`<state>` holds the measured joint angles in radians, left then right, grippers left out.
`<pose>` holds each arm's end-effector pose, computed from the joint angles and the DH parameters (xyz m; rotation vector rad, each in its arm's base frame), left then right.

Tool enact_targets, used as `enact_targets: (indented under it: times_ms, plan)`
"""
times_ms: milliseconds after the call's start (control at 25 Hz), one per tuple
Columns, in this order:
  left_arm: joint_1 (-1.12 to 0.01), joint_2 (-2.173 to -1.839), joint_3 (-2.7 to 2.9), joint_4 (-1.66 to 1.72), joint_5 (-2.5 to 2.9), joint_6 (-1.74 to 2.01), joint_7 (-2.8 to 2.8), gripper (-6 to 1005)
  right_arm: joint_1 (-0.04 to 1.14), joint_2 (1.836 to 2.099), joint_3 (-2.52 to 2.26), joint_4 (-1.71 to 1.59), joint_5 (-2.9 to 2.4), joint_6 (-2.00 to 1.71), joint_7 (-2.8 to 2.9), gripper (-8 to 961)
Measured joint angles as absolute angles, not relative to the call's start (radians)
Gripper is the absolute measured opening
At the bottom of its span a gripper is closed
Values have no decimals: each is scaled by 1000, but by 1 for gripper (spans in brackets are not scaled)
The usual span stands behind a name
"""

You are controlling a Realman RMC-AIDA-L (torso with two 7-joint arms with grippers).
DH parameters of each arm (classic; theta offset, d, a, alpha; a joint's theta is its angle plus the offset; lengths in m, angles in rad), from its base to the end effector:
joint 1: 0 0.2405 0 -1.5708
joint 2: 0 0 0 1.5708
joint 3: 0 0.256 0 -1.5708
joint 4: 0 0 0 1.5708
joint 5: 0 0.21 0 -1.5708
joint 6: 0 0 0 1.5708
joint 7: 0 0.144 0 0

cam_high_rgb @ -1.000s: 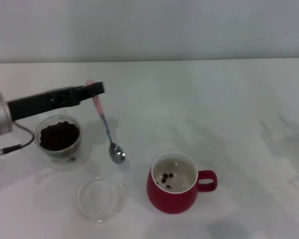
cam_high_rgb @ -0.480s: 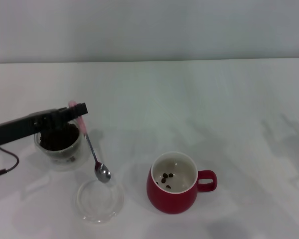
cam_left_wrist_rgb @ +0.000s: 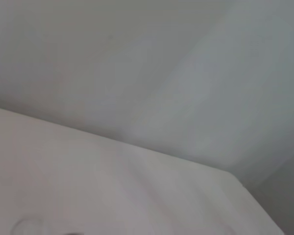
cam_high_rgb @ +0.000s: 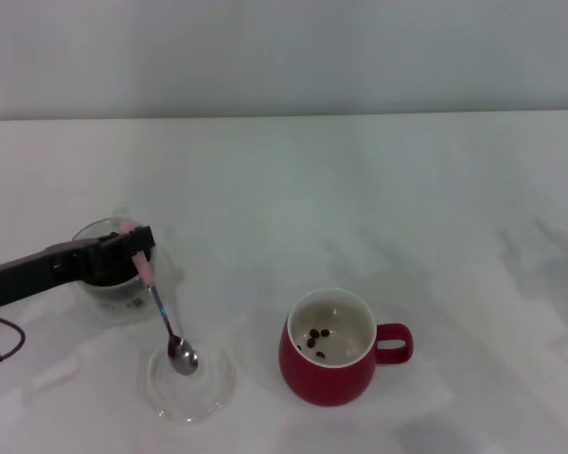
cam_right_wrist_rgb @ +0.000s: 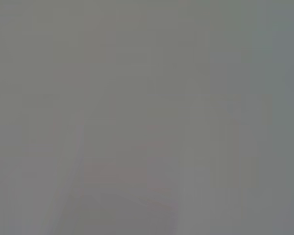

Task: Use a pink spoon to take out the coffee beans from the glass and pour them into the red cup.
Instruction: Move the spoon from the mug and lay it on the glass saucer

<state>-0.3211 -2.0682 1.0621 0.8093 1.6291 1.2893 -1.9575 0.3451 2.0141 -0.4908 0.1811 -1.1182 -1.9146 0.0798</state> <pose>-0.2767 0.3243 0.0023 -2.3409 -1.3584 -0.8539 0.3079 0.2396 0.0294 -1.5309 0.0762 1.0142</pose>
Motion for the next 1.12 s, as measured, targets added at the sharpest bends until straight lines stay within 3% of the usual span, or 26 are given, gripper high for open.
enact_targets:
  times_ms: [1120]
  plan:
    - [-404,-2069,1059,590,1630,1255,-1876,153,348,2014,-503,193,-1118,-1905,80,528]
